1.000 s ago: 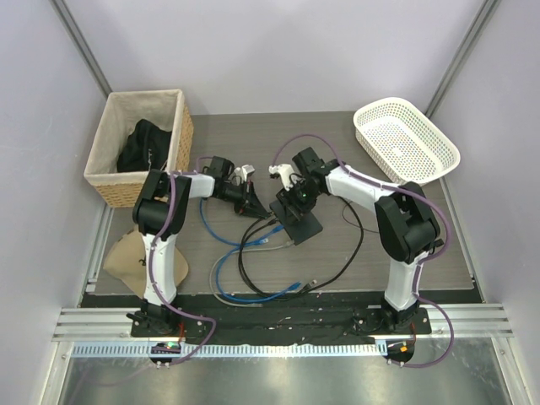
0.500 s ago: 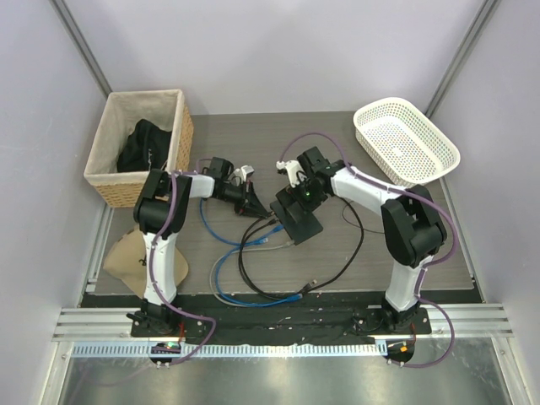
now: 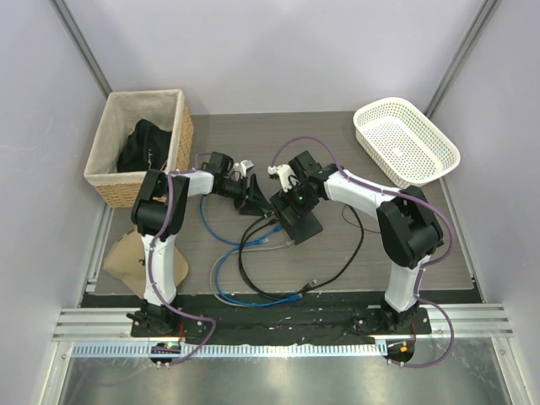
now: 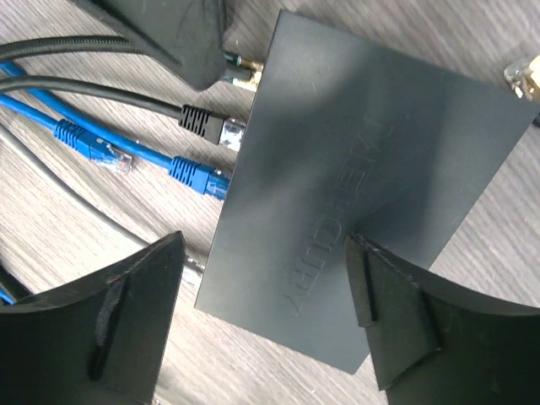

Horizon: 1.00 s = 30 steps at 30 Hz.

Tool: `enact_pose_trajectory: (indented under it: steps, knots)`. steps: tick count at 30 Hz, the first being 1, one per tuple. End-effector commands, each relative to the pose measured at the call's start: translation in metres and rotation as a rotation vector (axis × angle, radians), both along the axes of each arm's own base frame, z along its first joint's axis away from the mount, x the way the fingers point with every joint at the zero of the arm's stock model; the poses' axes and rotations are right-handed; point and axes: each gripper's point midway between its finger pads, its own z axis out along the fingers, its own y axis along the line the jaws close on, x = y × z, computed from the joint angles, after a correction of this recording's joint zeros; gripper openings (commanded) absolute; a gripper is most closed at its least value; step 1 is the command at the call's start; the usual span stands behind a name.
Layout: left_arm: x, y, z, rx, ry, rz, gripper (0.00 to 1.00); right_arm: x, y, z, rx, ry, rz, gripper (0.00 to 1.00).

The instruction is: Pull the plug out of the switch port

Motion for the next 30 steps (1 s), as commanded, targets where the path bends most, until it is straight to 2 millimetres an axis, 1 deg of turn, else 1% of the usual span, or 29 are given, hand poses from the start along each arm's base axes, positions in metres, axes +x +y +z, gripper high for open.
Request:
enact_pose_trajectory:
  steps: [1, 2, 3, 4, 6, 7, 8, 9, 10, 11, 15, 20, 22, 26, 30]
  knots:
    - [0.026, 0.036, -0.033, 0.303, -0.175, 0.079, 0.55, -0.005, 0.001, -0.014, -0.014, 0.034, 0.016, 0.79]
    - [0.029, 0.038, -0.031, 0.316, -0.201, 0.080, 0.55, -0.007, 0.002, -0.016, -0.012, 0.043, 0.019, 0.73]
    - [0.032, 0.041, -0.031, 0.343, -0.229, 0.085, 0.55, -0.006, 0.002, -0.015, -0.011, 0.039, 0.020, 0.70]
    - [0.035, 0.042, -0.027, 0.344, -0.262, 0.076, 0.55, -0.005, 0.003, -0.014, -0.008, 0.034, 0.021, 0.69]
    - [0.034, 0.041, -0.026, 0.336, -0.271, 0.059, 0.55, -0.002, 0.003, -0.012, -0.011, 0.021, 0.020, 0.67]
    - [0.033, 0.037, -0.023, 0.304, -0.268, 0.039, 0.55, 0.000, 0.003, -0.011, -0.011, 0.017, 0.021, 0.67]
    - [0.029, 0.035, -0.029, 0.290, -0.235, 0.025, 0.54, 0.000, 0.003, -0.012, -0.012, 0.018, 0.019, 0.66]
    - [0.026, 0.032, -0.030, 0.269, -0.216, 0.013, 0.54, 0.000, 0.002, -0.013, -0.013, 0.021, 0.020, 0.66]
    - [0.024, 0.024, -0.025, 0.227, -0.204, -0.007, 0.53, 0.000, 0.003, -0.014, -0.010, 0.022, 0.022, 0.65]
    - [0.019, 0.024, -0.035, 0.230, -0.162, -0.018, 0.53, -0.001, 0.004, -0.014, -0.009, 0.026, 0.022, 0.64]
    - [0.010, 0.016, -0.043, 0.205, -0.117, -0.058, 0.53, -0.003, 0.005, -0.017, -0.004, 0.041, 0.025, 0.63]
    - [0.003, 0.007, -0.048, 0.193, -0.111, -0.103, 0.51, -0.002, 0.005, -0.017, -0.004, 0.039, 0.024, 0.63]
    - [-0.002, 0.004, -0.051, 0.195, -0.129, -0.152, 0.50, -0.002, 0.005, -0.018, -0.007, 0.041, 0.023, 0.63]
    - [-0.018, 0.003, -0.058, 0.222, -0.117, -0.210, 0.49, -0.002, 0.005, -0.019, -0.008, 0.040, 0.023, 0.63]
    - [-0.024, 0.004, -0.068, 0.242, -0.100, -0.221, 0.46, -0.002, 0.004, -0.020, -0.011, 0.046, 0.021, 0.63]
